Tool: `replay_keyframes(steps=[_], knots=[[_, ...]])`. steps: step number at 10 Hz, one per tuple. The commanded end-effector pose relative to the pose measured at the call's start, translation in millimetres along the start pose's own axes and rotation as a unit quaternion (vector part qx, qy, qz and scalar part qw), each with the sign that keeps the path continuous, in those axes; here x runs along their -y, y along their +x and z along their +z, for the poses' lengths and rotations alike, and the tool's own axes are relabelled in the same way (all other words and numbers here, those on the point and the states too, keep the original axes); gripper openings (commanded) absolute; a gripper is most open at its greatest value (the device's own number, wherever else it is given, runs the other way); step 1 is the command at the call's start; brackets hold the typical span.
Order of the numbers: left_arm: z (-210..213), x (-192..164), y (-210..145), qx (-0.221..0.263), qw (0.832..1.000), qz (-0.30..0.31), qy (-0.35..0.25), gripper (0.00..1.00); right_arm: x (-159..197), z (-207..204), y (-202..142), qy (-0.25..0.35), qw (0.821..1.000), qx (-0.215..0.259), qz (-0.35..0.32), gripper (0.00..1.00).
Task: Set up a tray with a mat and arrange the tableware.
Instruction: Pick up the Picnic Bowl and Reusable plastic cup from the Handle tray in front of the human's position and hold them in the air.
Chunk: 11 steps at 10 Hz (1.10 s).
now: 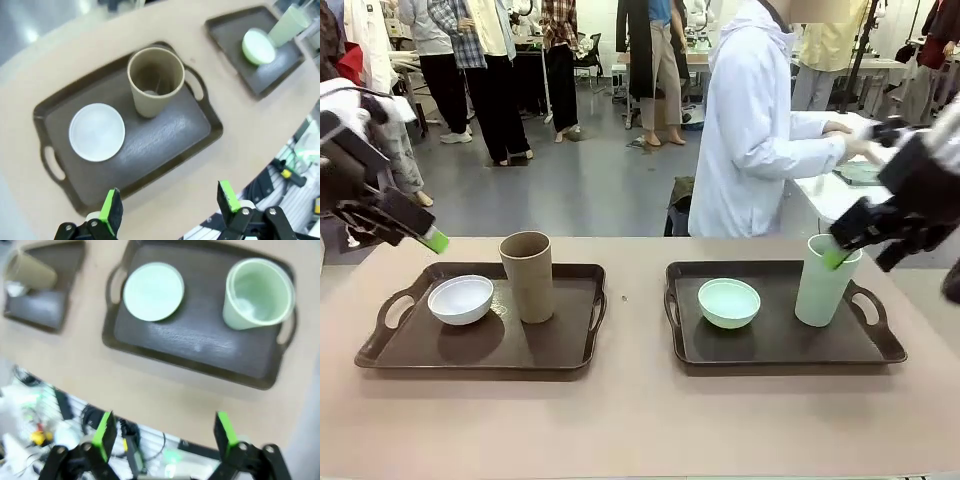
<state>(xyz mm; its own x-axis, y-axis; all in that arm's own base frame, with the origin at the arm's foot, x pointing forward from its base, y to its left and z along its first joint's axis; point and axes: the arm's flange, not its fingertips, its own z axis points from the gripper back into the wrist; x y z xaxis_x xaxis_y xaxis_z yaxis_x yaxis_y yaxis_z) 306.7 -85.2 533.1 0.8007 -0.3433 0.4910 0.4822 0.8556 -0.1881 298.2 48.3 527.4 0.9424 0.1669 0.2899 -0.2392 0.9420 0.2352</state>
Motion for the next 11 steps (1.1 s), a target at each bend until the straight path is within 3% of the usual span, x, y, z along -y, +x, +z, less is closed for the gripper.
replay_keyframes(steps=[1,3,5,8,11], knots=[[-3.1,-29.9,-42.6,0.041,0.994,0.009,-0.105,1.0,56.8,-21.2,-57.9,0.078,0.995,0.051,-0.025,1.0],[11.1,-78.1,-57.8,0.082,0.974,0.057,-0.204,1.0,103.5,-0.8,-78.0,0.142,0.982,0.105,-0.061,1.0],[9.4,-111.1,-66.0,0.095,0.953,0.13,-0.258,1.0,138.2,7.3,-97.6,0.175,0.972,0.125,-0.095,1.0],[2.4,-158.6,-84.4,0.097,0.929,0.211,-0.287,1.0,190.0,8.0,-129.0,0.217,0.958,0.129,-0.138,1.0],[-4.1,-166.1,-84.3,0.06,0.938,0.235,-0.249,1.0,206.4,-4.1,-135.8,0.238,0.953,0.113,-0.148,1.0]])
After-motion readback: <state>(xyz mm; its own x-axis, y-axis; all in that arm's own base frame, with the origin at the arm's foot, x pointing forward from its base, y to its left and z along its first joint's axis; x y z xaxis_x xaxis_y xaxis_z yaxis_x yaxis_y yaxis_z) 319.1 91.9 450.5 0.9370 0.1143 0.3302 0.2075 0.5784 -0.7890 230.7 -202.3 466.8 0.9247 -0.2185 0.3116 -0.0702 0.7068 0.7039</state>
